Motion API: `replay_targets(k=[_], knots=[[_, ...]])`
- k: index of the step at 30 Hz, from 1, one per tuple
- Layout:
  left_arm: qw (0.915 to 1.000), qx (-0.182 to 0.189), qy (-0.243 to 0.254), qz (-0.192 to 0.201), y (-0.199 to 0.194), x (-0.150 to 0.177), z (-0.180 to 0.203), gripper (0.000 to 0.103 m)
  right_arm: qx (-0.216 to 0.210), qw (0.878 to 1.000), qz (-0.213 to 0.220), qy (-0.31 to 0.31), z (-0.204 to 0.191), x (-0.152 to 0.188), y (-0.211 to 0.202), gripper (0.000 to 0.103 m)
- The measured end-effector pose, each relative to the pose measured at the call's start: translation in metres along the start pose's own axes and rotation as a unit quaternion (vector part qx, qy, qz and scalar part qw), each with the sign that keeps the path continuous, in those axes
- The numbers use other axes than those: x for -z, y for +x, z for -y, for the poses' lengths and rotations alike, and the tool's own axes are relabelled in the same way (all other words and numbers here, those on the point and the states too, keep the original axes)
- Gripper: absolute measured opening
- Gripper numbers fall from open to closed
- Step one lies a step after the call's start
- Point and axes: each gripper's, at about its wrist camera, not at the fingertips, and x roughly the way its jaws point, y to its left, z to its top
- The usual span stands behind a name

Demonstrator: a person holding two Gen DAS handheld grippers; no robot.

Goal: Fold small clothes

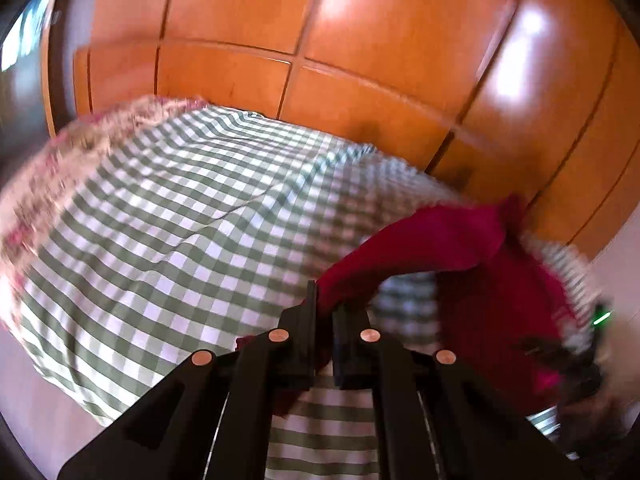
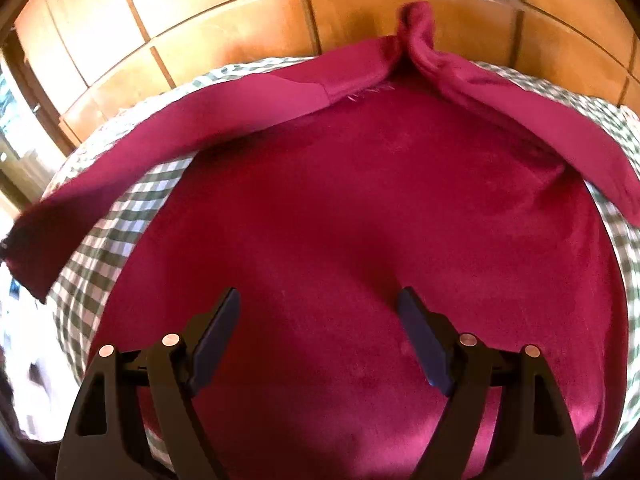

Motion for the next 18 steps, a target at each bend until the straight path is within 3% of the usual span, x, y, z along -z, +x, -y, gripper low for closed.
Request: replay_targets(k=[6,11,18], knots=[[0.9978,0.039,-0.05,0.021,-0.01,-0.028,-0.017,0.004,-0.034,0.999,0.013,0.012,0.001,-0.055,0.037,0.079],[0.9936,0.07,-0.084,0.028,-0.007,-0.054,-0.026,0.004,-0.035,0.999,0.014,0.008,-0.003,-0.112,0.075,0.075],[0.9871,0.088,-0.133,0.018,0.011,-0.096,-0.041,0.004,-0.039,0.993,0.095,0.053,0.0,-0.227,0.087,0.073]])
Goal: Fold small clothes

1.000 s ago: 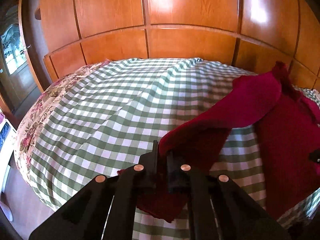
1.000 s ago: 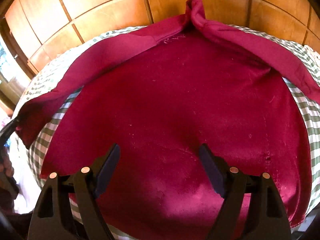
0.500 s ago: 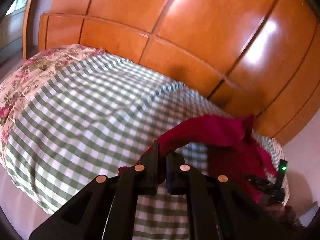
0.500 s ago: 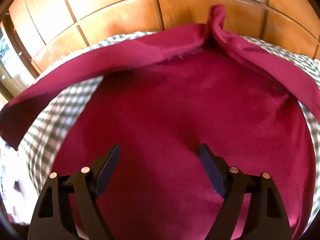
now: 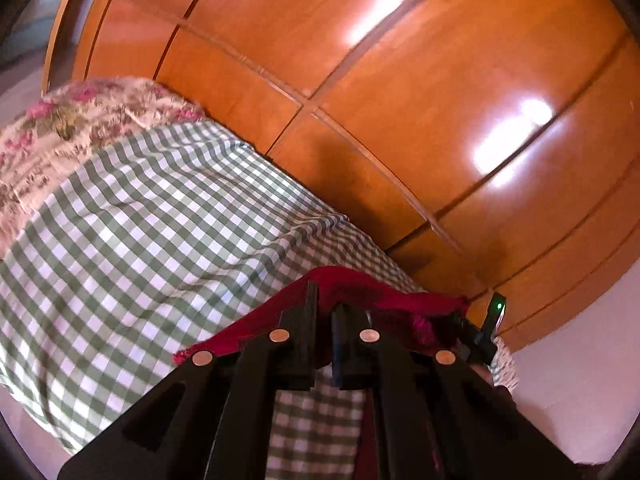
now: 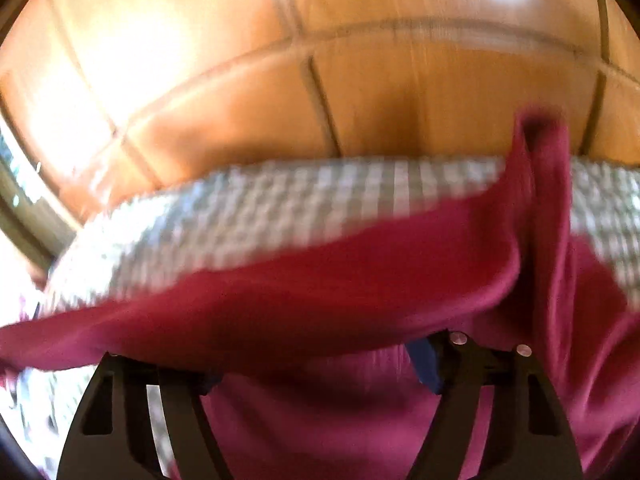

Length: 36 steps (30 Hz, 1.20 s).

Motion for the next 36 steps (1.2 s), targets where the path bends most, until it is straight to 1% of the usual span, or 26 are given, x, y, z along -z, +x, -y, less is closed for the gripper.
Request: replay_targets(k=[3,5,6,7,9,11,12,13,14,15,17,18,19,20,21,22,23,24,25,27,30,32,33,34,35,36], knots=[[0.999,-0.038,-0.022,0.0,0.023,-0.021,-0.012,0.005,0.02,0.999,0.026,0.005,-0.005,-0.035,0.011,0.073],[0.9954,-0.088,-0.036,0.008,0.044,-0.035,-0.025,0.006,0.024,0.999,0.04,0.007,-0.004,-0.047,0.011,0.073],[0.9942,-0.101,-0.038,0.007,0.055,-0.041,-0.032,0.007,0.024,0.999,0.042,0.009,-0.004,-0.049,0.009,0.076],[0.9928,-0.113,-0.04,0.003,0.063,-0.044,-0.038,0.012,0.023,0.999,0.043,0.01,-0.003,-0.048,0.007,0.078],[0.9839,-0.171,-0.053,0.0,0.08,-0.047,-0.056,0.015,0.015,0.999,0.039,0.005,0.003,-0.033,-0.002,0.081],[0.9739,-0.217,-0.064,0.011,0.085,-0.045,-0.074,0.029,0.01,1.0,0.021,-0.004,0.006,-0.01,-0.008,0.081],[0.9687,-0.237,-0.074,0.014,0.084,-0.042,-0.083,0.044,0.007,1.0,0.011,-0.009,0.008,0.004,-0.012,0.081],[0.9623,-0.256,-0.09,0.019,0.08,-0.035,-0.094,0.046,0.005,1.0,0.002,-0.014,0.01,0.018,-0.016,0.081],[0.9621,-0.253,-0.101,0.018,0.077,-0.028,-0.1,0.046,0.003,1.0,-0.005,-0.022,0.013,0.033,-0.022,0.081],[0.965,-0.238,-0.109,0.009,0.075,-0.019,-0.104,0.046,0.003,0.999,-0.013,-0.029,0.015,0.05,-0.029,0.081],[0.9727,-0.205,-0.107,-0.014,0.072,0.004,-0.102,0.044,0.012,0.999,-0.025,-0.035,0.022,0.081,-0.043,0.081],[0.9783,-0.183,-0.095,-0.021,0.072,0.016,-0.097,0.043,0.018,0.999,-0.028,-0.034,0.03,0.09,-0.048,0.081],[0.9842,-0.158,-0.074,-0.033,0.073,0.029,-0.087,0.043,0.03,0.999,-0.031,-0.031,0.038,0.106,-0.06,0.081],[0.9899,-0.126,-0.039,-0.052,0.075,0.047,-0.071,0.043,0.042,0.998,-0.032,-0.027,0.047,0.118,-0.072,0.081],[0.9928,-0.1,-0.013,-0.066,0.076,0.062,-0.058,0.043,0.058,0.998,-0.03,-0.021,0.058,0.129,-0.087,0.081],[0.9942,-0.058,0.019,-0.089,0.078,0.085,-0.039,0.043,0.071,0.997,-0.025,-0.014,0.069,0.134,-0.1,0.081],[0.9932,-0.04,0.035,-0.104,0.08,0.096,-0.029,0.043,0.087,0.996,-0.018,-0.001,0.083,0.141,-0.116,0.081],[0.9899,-0.014,0.06,-0.128,0.084,0.115,-0.014,0.045,0.1,0.995,-0.015,0.009,0.093,0.145,-0.125,0.081],[0.9866,0.006,0.074,-0.145,0.087,0.13,-0.003,0.049,0.124,0.992,-0.012,0.026,0.111,0.152,-0.141,0.081],[0.9763,0.052,0.095,-0.187,0.096,0.163,0.019,0.053,0.162,0.986,-0.01,0.049,0.141,0.168,-0.166,0.081],[0.9632,0.076,0.112,-0.232,0.108,0.202,0.038,0.054,0.195,0.978,-0.031,0.074,0.175,0.197,-0.187,0.081],[0.957,0.08,0.124,-0.25,0.112,0.22,0.046,0.053,0.198,0.976,-0.046,0.084,0.186,0.216,-0.194,0.081],[0.9557,0.077,0.137,-0.249,0.113,0.228,0.051,0.05,0.198,0.975,-0.053,0.086,0.187,0.225,-0.195,0.081],[0.9555,0.074,0.144,-0.247,0.112,0.234,0.054,0.035,0.198,0.975,-0.058,0.088,0.189,0.231,-0.194,0.081],[0.9538,0.071,0.151,-0.25,0.113,0.239,0.057,0.027,0.194,0.975,-0.06,0.091,0.19,0.239,-0.195,0.081],[0.9519,0.067,0.159,-0.253,0.116,0.242,0.06,0.016,0.188,0.976,-0.057,0.093,0.188,0.246,-0.196,0.078]])
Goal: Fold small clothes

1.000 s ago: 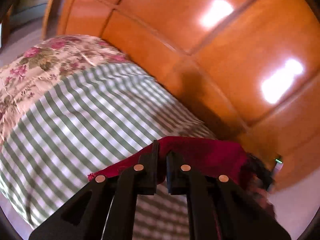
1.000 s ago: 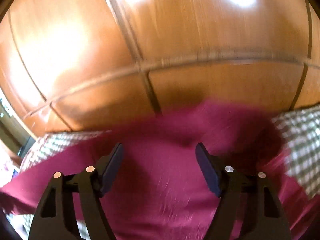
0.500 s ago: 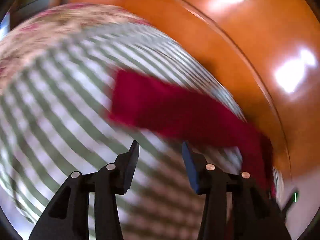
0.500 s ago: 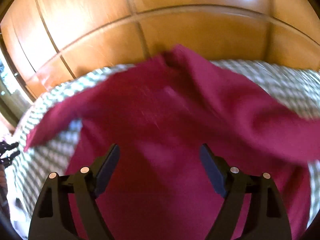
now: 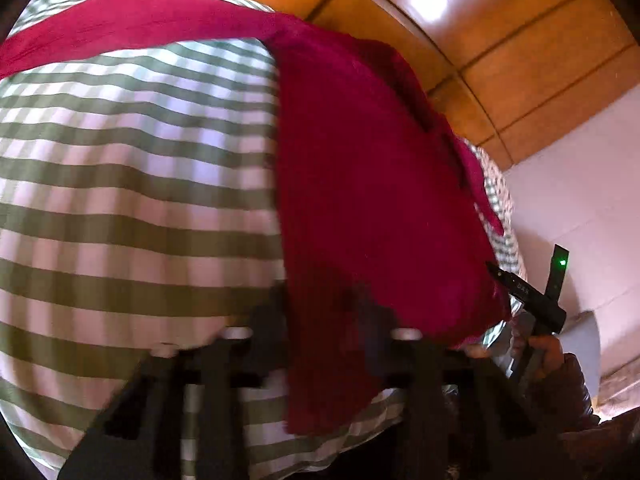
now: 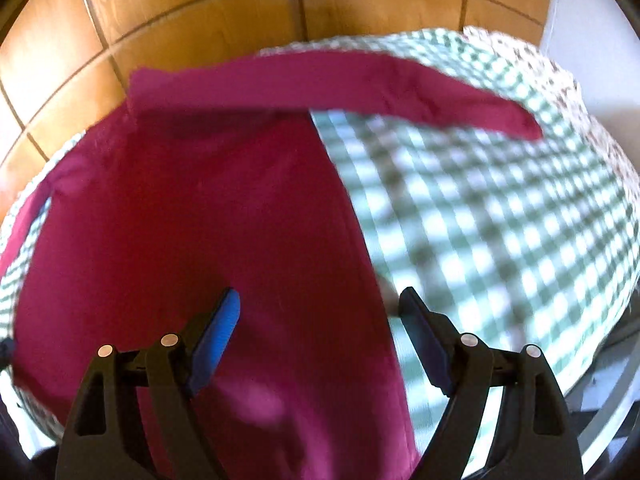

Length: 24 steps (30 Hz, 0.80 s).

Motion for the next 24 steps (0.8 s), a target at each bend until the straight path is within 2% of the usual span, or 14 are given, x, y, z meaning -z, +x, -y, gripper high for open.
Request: replay_targets(k=[1,3,4,5,7,12,14,16,17,18,19,20,23,24], knots=[[0.9999,-0.011,0.007,0.001,0.001,0.001,0.002,0.009,-0.004,1.0,0.003,-0.003,0.0,0.003,-0.002,0.073],[0.9995,-0.021,0.022,0.008,-0.003,0.003,0.007,0.008,-0.022,1.0,0.005,-0.021,-0.008,0.006,-0.008,0.035],[0.9993,-0.023,0.026,0.014,-0.009,0.005,0.008,0.007,-0.023,0.999,0.004,-0.028,-0.011,0.005,-0.009,0.027],[0.999,-0.024,0.031,0.019,-0.015,0.007,0.01,0.007,-0.026,0.999,0.004,-0.035,-0.012,0.006,-0.012,0.012],[0.9984,-0.033,0.038,0.026,-0.028,0.008,0.008,0.007,-0.052,0.998,0.0,-0.04,-0.011,0.007,-0.02,0.01],[0.9979,-0.059,0.014,0.022,-0.052,0.027,-0.008,0.007,-0.108,0.991,-0.023,-0.075,-0.016,0.027,-0.039,0.009],[0.9977,-0.064,0.006,0.019,-0.054,0.03,-0.009,0.009,-0.117,0.989,-0.029,-0.082,-0.015,0.031,-0.043,0.009],[0.9966,-0.077,0.007,0.027,-0.056,0.026,-0.006,0.016,-0.118,0.991,-0.014,-0.062,-0.003,0.022,-0.046,0.012],[0.9963,-0.08,0.008,0.031,-0.057,0.022,-0.005,0.017,-0.107,0.993,0.002,-0.049,0.004,0.014,-0.049,0.026],[0.9957,-0.084,0.013,0.036,-0.06,0.017,-0.002,0.022,-0.083,0.996,0.028,-0.034,0.015,0.003,-0.052,0.056],[0.9942,-0.094,0.018,0.049,-0.062,0.01,0.003,0.027,-0.068,0.996,0.049,-0.019,0.022,-0.004,-0.054,0.068],[0.9933,-0.099,0.022,0.055,-0.064,0.006,0.005,0.028,-0.054,0.996,0.068,0.004,0.033,-0.014,-0.053,0.072],[0.9905,-0.112,0.037,0.069,-0.06,-0.011,0.018,0.029,-0.011,0.994,0.085,0.07,0.069,-0.042,-0.039,0.072],[0.9905,-0.11,0.041,0.071,-0.059,-0.016,0.022,0.029,-0.008,0.99,0.084,0.115,0.089,-0.051,-0.029,0.07]])
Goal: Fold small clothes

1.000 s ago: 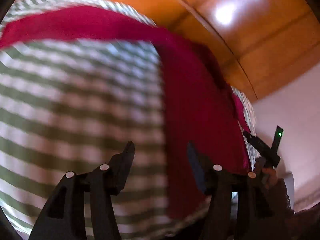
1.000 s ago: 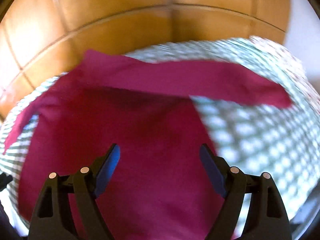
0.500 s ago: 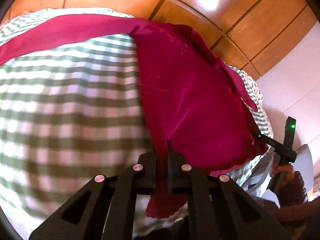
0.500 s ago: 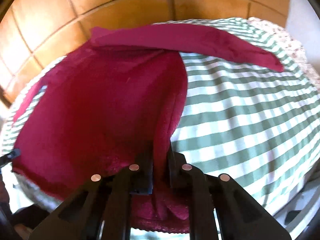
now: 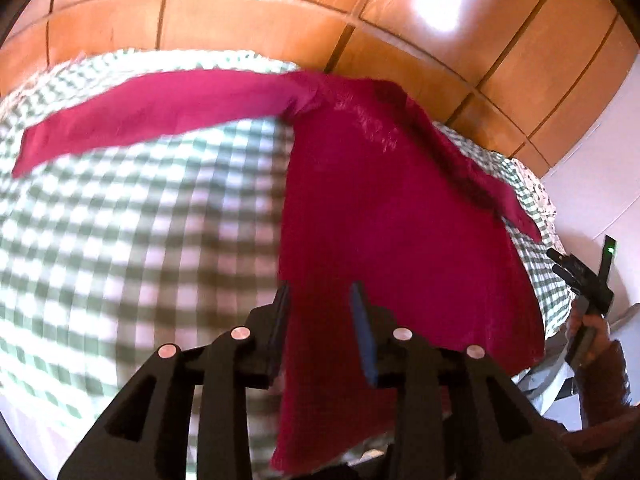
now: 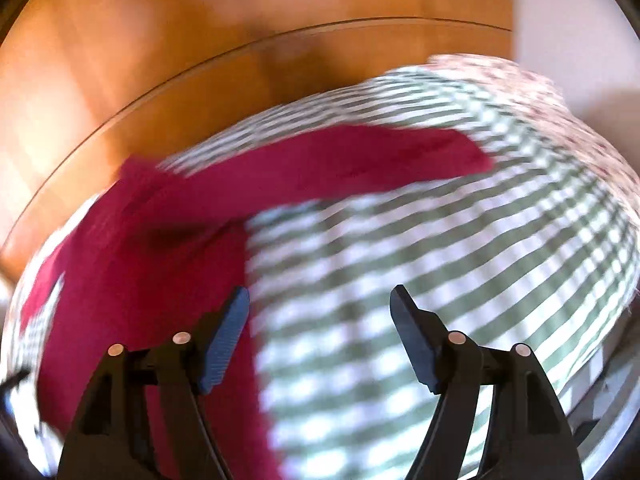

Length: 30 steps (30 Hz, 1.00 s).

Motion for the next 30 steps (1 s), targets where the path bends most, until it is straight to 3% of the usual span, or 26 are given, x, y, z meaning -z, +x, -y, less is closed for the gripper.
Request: replay_targets(k=[2,8,13,14,17,19,26,30], knots=[[1.0,0.008,0.005,-0.002,0.006,-0.008,0.009,0.03,-0.017,0.996,-0.011,0.083,0.03,-0.016,0.021,0.065],[0.9975,0.035,0.057,-0.023,0.039,-0.034,0.055,0.041,-0.007,0.978,-0.001,0.208,0.083,-0.057,0.079,0.058],[0.9922,0.063,0.094,-0.051,0.081,-0.058,0.098,0.049,-0.012,0.976,-0.006,0.219,0.087,-0.077,0.107,0.049],[0.9908,0.069,0.1,-0.059,0.092,-0.065,0.108,0.051,-0.012,0.977,-0.008,0.212,0.086,-0.08,0.111,0.042],[0.9864,0.094,0.113,-0.074,0.118,-0.081,0.131,0.058,-0.02,0.981,-0.021,0.192,0.085,-0.087,0.116,0.007],[0.9841,0.108,0.114,-0.084,0.135,-0.092,0.143,0.063,-0.038,0.982,-0.015,0.182,0.085,-0.088,0.106,0.005],[0.9776,0.15,0.103,-0.106,0.201,-0.14,0.181,0.066,-0.072,0.985,0.027,0.152,0.093,-0.067,0.022,0.004],[0.9756,0.176,0.101,-0.084,0.219,-0.181,0.215,0.066,-0.067,0.984,0.046,0.159,0.105,-0.059,-0.014,0.004]])
